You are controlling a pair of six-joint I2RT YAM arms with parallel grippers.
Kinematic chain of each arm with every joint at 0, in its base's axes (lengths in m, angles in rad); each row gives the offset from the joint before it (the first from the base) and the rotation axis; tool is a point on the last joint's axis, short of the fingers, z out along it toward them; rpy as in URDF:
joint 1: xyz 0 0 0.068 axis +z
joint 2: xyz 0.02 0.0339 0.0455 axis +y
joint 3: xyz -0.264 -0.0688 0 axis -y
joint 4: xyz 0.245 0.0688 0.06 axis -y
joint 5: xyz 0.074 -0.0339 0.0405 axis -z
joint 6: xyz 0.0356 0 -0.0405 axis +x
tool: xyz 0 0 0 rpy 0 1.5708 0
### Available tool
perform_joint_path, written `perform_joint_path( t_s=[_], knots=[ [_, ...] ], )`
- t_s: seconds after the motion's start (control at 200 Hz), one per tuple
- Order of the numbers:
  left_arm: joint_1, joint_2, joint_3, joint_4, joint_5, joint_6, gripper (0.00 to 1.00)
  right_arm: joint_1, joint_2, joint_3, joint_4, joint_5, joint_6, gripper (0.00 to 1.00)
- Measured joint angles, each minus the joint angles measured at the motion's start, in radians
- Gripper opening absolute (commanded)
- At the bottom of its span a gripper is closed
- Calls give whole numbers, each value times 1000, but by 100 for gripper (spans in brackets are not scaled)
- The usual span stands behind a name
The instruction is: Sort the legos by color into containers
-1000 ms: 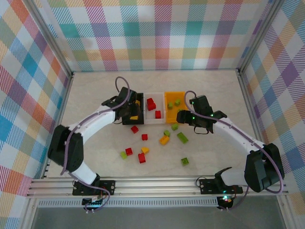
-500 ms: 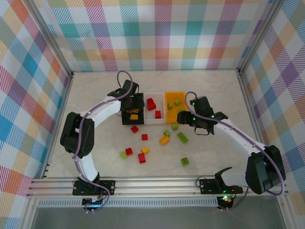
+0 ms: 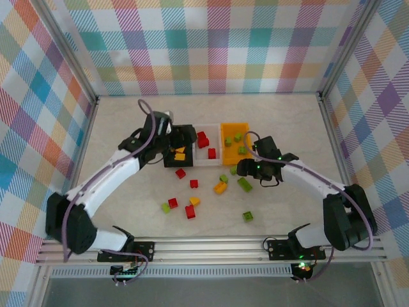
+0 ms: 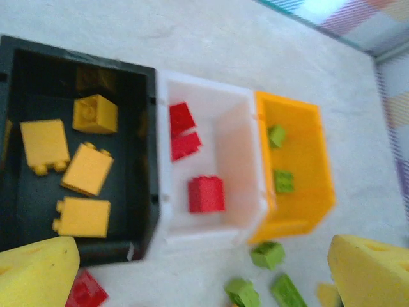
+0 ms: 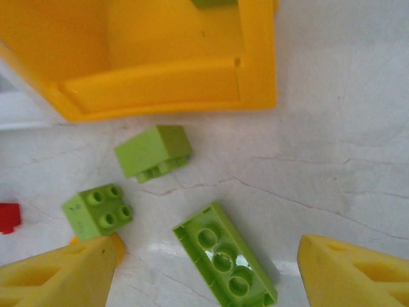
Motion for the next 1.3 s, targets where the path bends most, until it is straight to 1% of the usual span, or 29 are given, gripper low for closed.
perform_joint_path(
  t_s=[0.12, 0.255, 0.44, 0.575, 0.66, 0.785, 0.985, 1.045, 1.19, 1.245, 1.3],
  knots=[
    [-17, -129, -155, 17, 23, -35, 100, 16, 56, 0, 0, -1, -5, 75],
    [-18, -241, -313, 10, 36, -72, 100, 46, 122, 11, -14, 8, -16, 73],
    [-17, -373, -441, -3, 29, -103, 100, 91, 203, 54, -61, 61, -43, 70],
    [-17, -435, -471, -21, 7, -114, 100, 129, 253, 107, -121, 128, -62, 61],
    [-17, -444, -471, -22, -2, -117, 100, 144, 287, 143, -166, 172, -66, 54],
    [-15, -444, -471, -24, -13, -117, 100, 158, 301, 158, -190, 205, -74, 45],
    [-14, -444, -472, -23, -13, -117, 100, 169, 291, 153, -177, 209, -80, 34],
    [-12, -447, -476, -22, -13, -117, 100, 171, 272, 142, -174, 208, -80, 33],
    [-8, -453, -493, -23, -12, -117, 100, 174, 132, 124, -187, 211, -83, 31],
    [-8, -456, -497, -23, -12, -117, 100, 175, 65, 141, -194, 216, -88, 31],
    [-8, -460, -500, -24, -12, -117, 100, 174, 34, 179, -201, 217, -91, 32]
  ],
)
